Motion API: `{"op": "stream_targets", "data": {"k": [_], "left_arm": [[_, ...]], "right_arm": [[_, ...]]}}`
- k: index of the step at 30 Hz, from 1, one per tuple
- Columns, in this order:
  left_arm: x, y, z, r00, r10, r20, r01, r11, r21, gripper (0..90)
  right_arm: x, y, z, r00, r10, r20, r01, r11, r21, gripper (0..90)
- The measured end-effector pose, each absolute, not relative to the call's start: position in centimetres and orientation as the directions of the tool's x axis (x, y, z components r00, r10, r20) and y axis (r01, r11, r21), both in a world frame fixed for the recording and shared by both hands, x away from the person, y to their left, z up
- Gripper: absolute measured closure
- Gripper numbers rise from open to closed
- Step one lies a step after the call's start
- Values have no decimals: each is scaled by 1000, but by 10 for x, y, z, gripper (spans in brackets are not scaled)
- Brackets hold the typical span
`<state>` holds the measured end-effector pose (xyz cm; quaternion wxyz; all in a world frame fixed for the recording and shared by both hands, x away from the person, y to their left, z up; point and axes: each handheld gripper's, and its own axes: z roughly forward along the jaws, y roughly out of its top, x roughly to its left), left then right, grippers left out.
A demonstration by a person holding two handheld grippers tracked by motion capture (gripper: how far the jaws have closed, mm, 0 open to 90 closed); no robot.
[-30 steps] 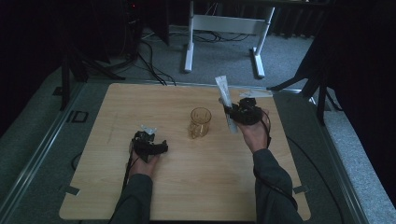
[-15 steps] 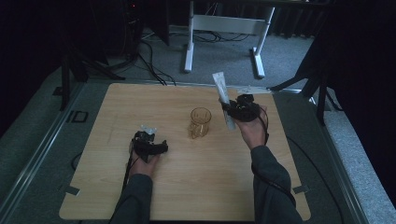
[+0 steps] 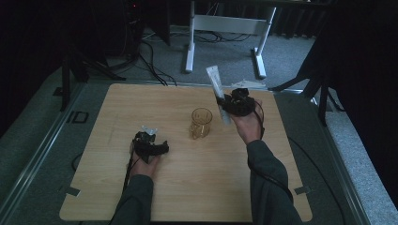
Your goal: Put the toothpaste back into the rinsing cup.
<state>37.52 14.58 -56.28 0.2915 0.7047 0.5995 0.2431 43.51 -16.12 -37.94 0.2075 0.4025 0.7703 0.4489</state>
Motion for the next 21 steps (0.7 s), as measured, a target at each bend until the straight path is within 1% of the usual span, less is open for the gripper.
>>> {"op": "stream_targets", "data": {"k": [7,21], "left_arm": [[375,146,-563,163,987,-7,703,-111,702,126],[375,146,-563,163,987,-7,703,-112,702,125]], "right_arm": [[437,-152,-374,-607,794,37,413,275,868,703],[445,-133,-370,-621,783,40,402,275,873,705]]}}
